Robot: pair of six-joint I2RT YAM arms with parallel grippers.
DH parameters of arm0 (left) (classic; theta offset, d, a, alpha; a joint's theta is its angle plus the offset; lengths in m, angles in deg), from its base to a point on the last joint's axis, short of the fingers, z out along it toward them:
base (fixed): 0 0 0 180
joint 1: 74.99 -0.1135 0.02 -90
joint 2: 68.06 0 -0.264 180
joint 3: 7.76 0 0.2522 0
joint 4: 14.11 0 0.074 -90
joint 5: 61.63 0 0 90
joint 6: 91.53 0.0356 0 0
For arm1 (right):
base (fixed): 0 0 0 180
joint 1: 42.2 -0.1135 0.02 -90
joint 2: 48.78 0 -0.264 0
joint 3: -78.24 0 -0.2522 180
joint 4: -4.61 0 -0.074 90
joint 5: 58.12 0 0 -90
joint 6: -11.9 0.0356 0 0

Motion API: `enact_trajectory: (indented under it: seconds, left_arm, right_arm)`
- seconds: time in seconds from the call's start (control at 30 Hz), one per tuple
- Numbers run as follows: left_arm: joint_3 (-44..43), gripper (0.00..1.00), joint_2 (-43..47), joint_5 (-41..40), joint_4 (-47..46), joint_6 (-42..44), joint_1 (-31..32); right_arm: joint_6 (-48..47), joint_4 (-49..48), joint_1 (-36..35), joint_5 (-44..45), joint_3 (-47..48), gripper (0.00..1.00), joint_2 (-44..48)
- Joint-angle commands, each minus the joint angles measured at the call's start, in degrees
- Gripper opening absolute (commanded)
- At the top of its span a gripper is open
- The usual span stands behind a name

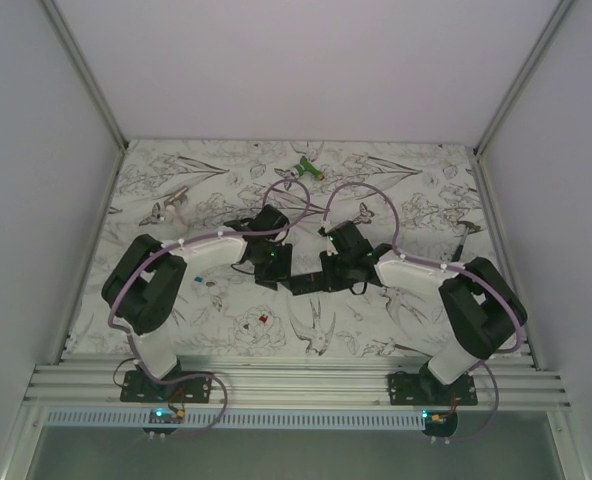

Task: Snap on the fuse box
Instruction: Adjust the fuse box base at the center of the board, then install the fuse at the fuse box base.

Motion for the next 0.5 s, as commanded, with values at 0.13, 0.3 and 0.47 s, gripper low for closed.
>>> enact_trajectory:
  seconds: [0.13,0.3,0.47]
  left_arm:
    - [1.14,0.46,3.39,1.70,0.27,-2.08,-1.44]
    - [1.34,0.47,4.51,2.16,-0.01,-3.47,-2.38]
    - [1.07,0.46,3.42,3.29,-1.70,-4.72,-2.79]
  right_arm:
    - [-1.55,0.46,-0.37,-1.97,3.33,0.23,5.42]
    - [-0.04,2.89,-0.83,-3.82,7.51,0.23,3.34]
    - [2.37,5.77,-1.47,-4.20,12.36,0.21,-1.50]
